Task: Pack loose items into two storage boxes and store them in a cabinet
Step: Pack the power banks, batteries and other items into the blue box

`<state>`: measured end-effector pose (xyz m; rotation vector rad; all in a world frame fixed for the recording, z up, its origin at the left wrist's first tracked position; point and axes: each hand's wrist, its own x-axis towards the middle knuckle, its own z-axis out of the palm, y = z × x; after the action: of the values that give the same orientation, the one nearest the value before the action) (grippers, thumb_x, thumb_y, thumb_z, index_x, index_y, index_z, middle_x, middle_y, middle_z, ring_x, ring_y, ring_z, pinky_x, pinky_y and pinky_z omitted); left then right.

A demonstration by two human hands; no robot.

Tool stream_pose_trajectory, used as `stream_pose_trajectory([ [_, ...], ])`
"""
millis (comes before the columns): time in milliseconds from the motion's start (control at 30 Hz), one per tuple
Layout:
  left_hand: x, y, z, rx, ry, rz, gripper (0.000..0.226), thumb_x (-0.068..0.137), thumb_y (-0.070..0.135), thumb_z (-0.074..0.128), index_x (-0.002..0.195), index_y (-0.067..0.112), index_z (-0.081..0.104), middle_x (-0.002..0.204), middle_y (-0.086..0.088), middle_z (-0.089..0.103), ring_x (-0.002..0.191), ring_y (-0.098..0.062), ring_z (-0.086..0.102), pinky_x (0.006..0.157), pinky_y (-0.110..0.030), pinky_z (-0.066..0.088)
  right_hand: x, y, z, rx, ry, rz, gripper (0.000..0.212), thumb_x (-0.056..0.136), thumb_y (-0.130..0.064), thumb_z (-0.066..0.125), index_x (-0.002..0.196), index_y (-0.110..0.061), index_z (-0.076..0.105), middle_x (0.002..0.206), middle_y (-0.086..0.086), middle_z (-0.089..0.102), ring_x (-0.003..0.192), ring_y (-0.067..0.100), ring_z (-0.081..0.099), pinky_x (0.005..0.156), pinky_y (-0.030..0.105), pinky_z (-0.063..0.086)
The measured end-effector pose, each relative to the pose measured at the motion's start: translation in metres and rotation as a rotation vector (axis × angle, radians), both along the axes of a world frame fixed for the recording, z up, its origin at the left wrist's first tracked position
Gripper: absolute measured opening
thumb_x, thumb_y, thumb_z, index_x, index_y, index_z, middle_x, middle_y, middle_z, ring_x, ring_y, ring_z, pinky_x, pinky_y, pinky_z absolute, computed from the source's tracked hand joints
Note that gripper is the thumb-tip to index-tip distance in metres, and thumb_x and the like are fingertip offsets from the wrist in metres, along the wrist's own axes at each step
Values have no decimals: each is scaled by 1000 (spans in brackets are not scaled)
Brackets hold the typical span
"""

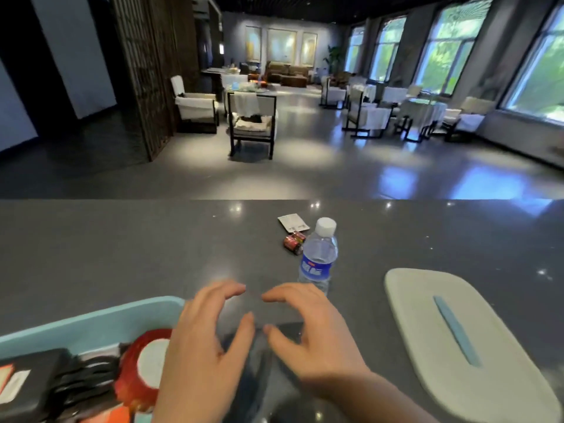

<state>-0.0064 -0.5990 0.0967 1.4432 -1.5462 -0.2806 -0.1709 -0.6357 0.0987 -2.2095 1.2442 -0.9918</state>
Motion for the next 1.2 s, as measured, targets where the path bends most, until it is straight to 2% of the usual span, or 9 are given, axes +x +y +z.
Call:
stream_pose_trajectory([
  [167, -63, -23, -14, 39, -34, -89, 32, 71, 50, 51, 102, 43, 58, 115, 34, 51, 107, 14, 46, 85, 4, 28, -82, -17, -14, 45, -42, -143, 33, 71, -35, 60, 104, -36, 65, 104, -24, 61, 99, -2, 57, 82, 8, 40],
  [333, -116, -48, -26, 69, 136, -45, 29, 67, 49, 54, 95, 45, 59, 95, 24, 60, 85, 8, 57, 70, -2, 38, -145, -52, -34, 132, -9, -166, 31, 70, -38, 59, 100, -43, 62, 98, -22, 64, 97, -2, 58, 78, 4, 39],
  [567, -90, -124, -27, 71, 384, 329, 21, 80, 12, 66, 77, 33, 63, 84, 5, 65, 71, -9, 58, 61, -12, 43, -190, -119, -53, 233, -16, -134, 27, 64, -36, 61, 88, -48, 65, 91, -17, 69, 94, -8, 59, 72, 5, 43],
  [667, -81, -175, -26, 150, 353, 299, 27, 81, -2, 63, 78, 25, 63, 84, 4, 67, 76, -9, 60, 64, -11, 43, -181, -150, -59, 279, -24, -128, 49, 62, -35, 61, 103, -61, 50, 95, -18, 68, 93, -4, 62, 77, 13, 49],
  [800, -76, -244, -36, 378, 261, 143, 23, 77, 1, 70, 83, 22, 63, 88, 3, 66, 85, -19, 62, 75, -23, 47, -157, -194, -65, 326, -54, -114, 34, 63, -28, 64, 88, -51, 63, 92, -19, 68, 88, -2, 65, 79, 18, 52],
  [867, -78, -272, -50, 490, 225, 66, 25, 75, 6, 74, 93, 19, 62, 95, 1, 62, 88, -17, 58, 73, -19, 45, -144, -215, -67, 343, -41, -119, 31, 70, -19, 69, 83, -45, 61, 92, -14, 68, 88, 1, 65, 83, 25, 53],
  [967, -81, -302, -79, 596, 57, 41, 50, 65, 28, 81, 110, 24, 59, 107, 4, 56, 101, -12, 53, 82, -17, 43, -128, -247, -75, 348, -3, -125, 34, 77, -14, 68, 90, -43, 55, 100, -14, 66, 95, 1, 63, 87, 23, 50],
  [1100, -85, -315, -111, 588, -62, 0, 74, 48, 54, 71, 117, 33, 55, 109, 12, 45, 111, -13, 44, 93, -21, 35, -112, -285, -88, 401, 80, -150, 30, 78, -17, 66, 97, -37, 55, 105, -12, 65, 97, -1, 61, 78, 7, 42],
  [1200, -83, -316, -127, 488, -5, 88, 73, 42, 62, 60, 110, 33, 57, 103, 16, 46, 105, -9, 46, 87, -18, 36, -97, -311, -99, 353, 142, -157, 37, 77, -23, 65, 112, -32, 57, 116, -11, 61, 114, 5, 56, 92, 19, 45],
])
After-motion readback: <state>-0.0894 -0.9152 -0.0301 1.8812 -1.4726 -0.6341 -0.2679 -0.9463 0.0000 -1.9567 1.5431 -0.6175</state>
